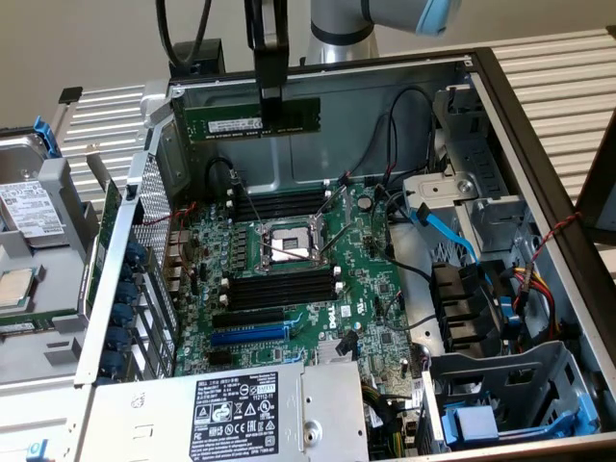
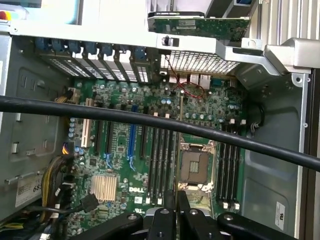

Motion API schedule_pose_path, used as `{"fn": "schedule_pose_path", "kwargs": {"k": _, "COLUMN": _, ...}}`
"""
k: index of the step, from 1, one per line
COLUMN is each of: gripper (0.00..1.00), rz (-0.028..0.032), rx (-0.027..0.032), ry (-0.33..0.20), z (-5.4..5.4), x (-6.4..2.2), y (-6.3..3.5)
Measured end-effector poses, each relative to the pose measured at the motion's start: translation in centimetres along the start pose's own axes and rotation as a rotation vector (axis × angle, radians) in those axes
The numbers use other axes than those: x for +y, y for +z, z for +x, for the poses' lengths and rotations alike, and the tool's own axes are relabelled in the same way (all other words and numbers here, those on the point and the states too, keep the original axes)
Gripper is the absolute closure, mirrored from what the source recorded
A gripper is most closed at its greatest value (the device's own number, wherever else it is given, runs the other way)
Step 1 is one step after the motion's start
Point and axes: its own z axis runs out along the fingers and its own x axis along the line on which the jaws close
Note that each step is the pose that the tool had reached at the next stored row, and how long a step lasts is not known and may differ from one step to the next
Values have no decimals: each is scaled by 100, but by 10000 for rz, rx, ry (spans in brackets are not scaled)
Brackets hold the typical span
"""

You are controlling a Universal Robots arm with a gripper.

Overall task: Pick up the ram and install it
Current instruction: 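Insert the ram into the slot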

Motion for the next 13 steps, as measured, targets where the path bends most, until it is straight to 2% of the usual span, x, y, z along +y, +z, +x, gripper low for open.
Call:
{"fn": "schedule_pose_path", "kwargs": {"k": 5, "gripper": 87, "rz": 2, "rx": -5, "ry": 52, "z": 4, "x": -64, "y": 85}}
{"fn": "schedule_pose_path", "kwargs": {"k": 8, "gripper": 87, "rz": 7, "rx": -19, "ry": 89, "z": 5, "x": -72, "y": 135}}
{"fn": "schedule_pose_path", "kwargs": {"k": 13, "gripper": 87, "rz": 81, "rx": -30, "ry": 99, "z": 7, "x": -74, "y": 196}}
